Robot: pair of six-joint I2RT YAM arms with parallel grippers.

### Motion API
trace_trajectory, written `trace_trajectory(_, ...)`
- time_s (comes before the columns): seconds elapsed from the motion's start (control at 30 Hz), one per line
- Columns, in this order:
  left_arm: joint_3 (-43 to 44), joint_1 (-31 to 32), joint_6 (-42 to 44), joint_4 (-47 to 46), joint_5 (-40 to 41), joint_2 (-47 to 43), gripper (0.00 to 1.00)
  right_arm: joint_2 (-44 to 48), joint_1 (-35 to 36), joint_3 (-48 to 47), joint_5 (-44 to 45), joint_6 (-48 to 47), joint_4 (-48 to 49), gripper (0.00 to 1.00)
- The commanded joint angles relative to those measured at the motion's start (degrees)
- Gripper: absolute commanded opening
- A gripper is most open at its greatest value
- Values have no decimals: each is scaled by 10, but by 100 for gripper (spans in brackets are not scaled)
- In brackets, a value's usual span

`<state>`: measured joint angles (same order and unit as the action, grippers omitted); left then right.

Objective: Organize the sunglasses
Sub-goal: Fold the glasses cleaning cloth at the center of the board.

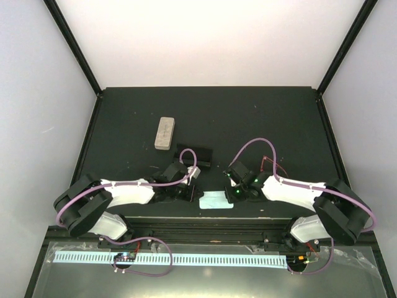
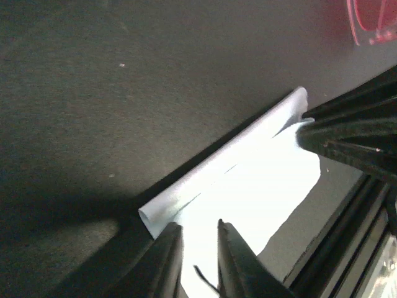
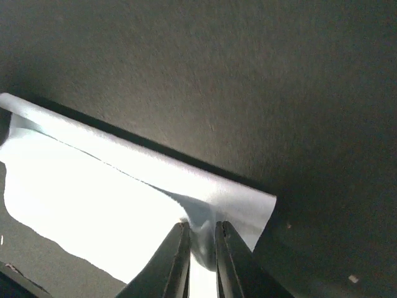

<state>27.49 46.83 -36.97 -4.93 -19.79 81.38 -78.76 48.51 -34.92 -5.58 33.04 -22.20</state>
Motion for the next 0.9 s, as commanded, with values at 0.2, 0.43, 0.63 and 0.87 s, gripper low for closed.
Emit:
trace_trajectory(0.2, -42, -2, -14, -98, -129, 0, 35, 69, 3, 54, -115, 5, 30, 31)
trace_trajectory(0.43, -62, -2, -12, -76, -116, -59, 36, 105, 2, 80, -108, 22, 21, 36)
trace_trajectory(0.63, -58, -2, -6, -66, -108, -105, 36, 106, 3, 51, -63, 26, 10, 34)
trace_trajectory(0.87, -25, 7, -23, -84, -103, -28, 27, 68, 9, 27, -58, 33, 30, 28)
